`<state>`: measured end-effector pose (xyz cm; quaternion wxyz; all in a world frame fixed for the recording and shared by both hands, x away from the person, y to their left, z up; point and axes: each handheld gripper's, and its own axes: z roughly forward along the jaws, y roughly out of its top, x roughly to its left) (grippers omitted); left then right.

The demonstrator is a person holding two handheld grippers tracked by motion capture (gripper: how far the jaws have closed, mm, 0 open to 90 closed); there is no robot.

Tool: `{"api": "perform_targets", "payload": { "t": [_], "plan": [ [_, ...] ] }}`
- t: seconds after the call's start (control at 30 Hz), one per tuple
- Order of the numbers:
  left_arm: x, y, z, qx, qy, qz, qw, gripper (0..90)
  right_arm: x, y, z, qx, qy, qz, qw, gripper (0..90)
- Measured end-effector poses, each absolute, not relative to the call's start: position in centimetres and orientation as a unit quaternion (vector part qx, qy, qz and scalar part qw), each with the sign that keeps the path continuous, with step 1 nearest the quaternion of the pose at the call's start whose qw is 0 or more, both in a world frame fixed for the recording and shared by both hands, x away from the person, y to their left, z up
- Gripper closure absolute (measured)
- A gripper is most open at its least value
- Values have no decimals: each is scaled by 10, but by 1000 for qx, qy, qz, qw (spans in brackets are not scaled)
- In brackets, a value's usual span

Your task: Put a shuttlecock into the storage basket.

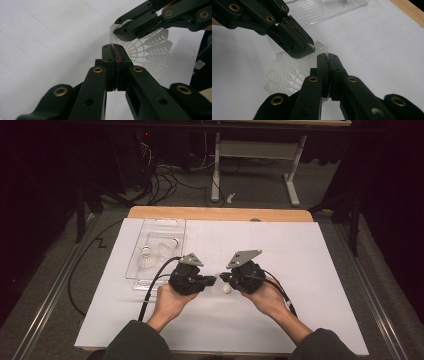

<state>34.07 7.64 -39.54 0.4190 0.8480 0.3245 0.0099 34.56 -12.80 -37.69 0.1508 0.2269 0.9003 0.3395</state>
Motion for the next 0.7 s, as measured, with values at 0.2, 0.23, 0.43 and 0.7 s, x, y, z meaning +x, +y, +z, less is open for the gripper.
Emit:
{"api": "perform_targets", "payload": {
  "t": [0.2,0.23,0.43,0.7],
  "plan": [
    [341,77,-394,850,322,9,416,896,347,-128,-378,228,899,343,145,889],
    [341,77,-394,849,323,10,417,897,347,-129,-377,230,899,343,144,885],
    [342,79,-391,846,328,11,422,898,348,-130,-377,235,896,352,135,815],
    [341,83,-389,849,332,23,411,899,346,-130,-378,241,890,365,132,617]
  ]
}}
